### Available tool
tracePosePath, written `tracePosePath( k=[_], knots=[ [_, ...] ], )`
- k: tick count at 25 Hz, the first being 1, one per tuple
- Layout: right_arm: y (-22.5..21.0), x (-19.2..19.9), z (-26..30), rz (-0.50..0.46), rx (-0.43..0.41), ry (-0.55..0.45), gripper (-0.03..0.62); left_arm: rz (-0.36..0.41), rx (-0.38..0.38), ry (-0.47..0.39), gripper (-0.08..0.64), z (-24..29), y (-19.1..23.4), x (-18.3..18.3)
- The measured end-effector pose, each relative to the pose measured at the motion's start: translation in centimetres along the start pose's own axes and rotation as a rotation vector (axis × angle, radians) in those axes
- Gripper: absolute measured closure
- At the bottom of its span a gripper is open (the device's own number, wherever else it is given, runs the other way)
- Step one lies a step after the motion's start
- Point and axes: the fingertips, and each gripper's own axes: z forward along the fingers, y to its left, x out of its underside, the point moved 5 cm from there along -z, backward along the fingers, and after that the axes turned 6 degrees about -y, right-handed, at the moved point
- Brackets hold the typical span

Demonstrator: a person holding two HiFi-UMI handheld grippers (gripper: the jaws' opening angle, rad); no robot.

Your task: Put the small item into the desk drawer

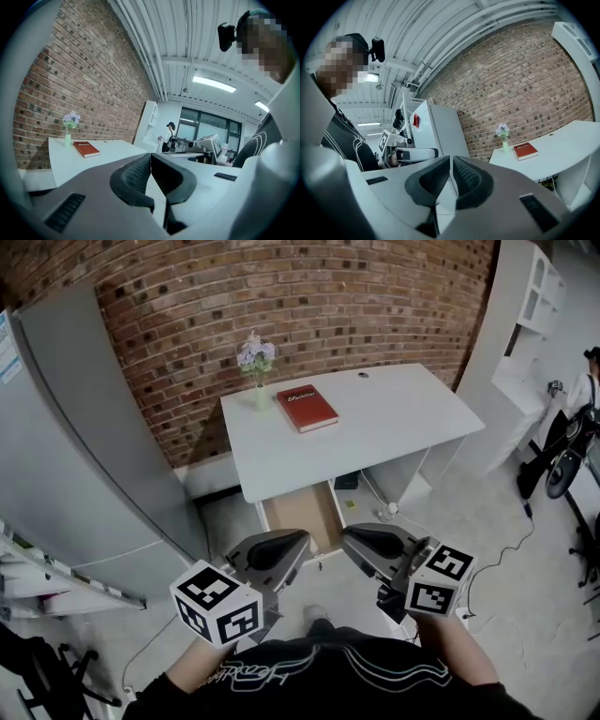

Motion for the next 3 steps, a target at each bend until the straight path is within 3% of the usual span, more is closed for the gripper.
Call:
tracePosePath(
  k=[3],
  knots=[
    [-0.57,0.02,-0.68,0.003,0.002,-0.003,0.538,0.001,0.005,0.006,0.538,0.88,-0.23,0.28]
  ],
)
